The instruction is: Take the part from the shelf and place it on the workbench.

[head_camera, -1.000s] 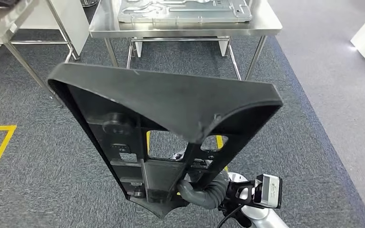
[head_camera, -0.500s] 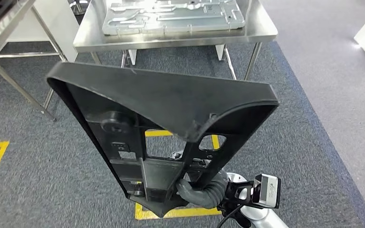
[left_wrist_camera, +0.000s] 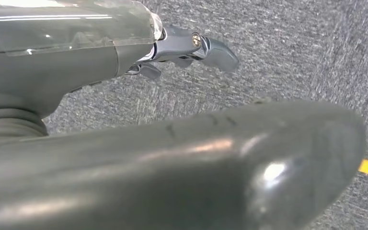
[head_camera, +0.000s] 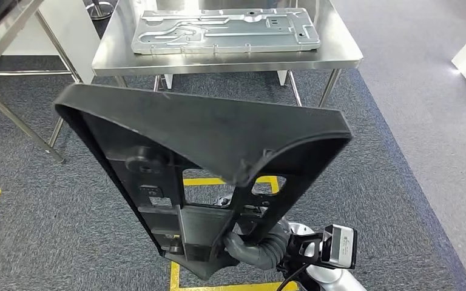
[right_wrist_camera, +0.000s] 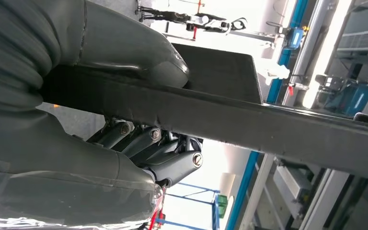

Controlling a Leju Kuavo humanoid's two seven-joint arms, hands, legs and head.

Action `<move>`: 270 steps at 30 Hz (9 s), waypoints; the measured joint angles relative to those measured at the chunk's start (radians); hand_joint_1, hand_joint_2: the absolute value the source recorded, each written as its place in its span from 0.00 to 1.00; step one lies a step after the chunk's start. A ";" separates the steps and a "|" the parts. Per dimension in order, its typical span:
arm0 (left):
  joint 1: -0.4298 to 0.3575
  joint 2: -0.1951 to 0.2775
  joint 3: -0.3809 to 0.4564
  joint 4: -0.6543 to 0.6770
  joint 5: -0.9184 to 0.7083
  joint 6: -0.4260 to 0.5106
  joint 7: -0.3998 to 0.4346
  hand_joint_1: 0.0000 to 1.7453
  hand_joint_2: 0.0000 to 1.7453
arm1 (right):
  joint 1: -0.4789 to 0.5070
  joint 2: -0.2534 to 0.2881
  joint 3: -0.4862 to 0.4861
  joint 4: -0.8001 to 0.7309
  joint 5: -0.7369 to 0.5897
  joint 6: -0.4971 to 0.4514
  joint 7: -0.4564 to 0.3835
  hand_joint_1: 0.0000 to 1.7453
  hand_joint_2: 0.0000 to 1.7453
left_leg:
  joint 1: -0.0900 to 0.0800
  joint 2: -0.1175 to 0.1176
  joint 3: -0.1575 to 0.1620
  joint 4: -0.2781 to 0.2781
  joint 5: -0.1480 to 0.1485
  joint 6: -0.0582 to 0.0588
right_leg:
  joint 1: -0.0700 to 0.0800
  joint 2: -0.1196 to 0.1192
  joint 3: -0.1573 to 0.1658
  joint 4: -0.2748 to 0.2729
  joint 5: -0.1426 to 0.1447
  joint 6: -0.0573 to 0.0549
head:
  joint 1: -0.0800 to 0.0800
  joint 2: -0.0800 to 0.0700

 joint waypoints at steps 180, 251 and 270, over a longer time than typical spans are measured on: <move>-0.017 0.021 0.021 0.003 -0.007 -0.096 -0.107 0.00 0.00 | -0.752 0.004 -0.182 1.167 1.278 -0.653 0.228 0.92 1.00 | -0.003 0.007 -0.069 -0.002 0.066 -0.016 | 0.017 0.003 0.063 -0.228 0.141 -0.030 | -0.031 0.000; 0.001 0.004 -0.003 0.002 0.006 -0.157 -0.145 0.00 0.00 | -0.239 -0.205 -0.305 0.339 0.571 -0.995 -0.098 0.00 0.00 | -0.003 -0.012 -0.038 0.000 0.042 -0.010 | 0.013 -0.009 0.043 -0.194 0.155 -0.022 | -0.031 0.000; 0.029 -0.034 0.054 0.002 0.033 -0.148 -0.155 0.00 0.00 | 0.416 -0.111 -1.592 0.421 1.109 -1.000 -0.097 0.00 0.00 | -0.011 0.000 0.038 -0.008 -0.022 -0.017 | 0.001 -0.021 0.070 -0.257 0.187 -0.009 | -0.034 0.000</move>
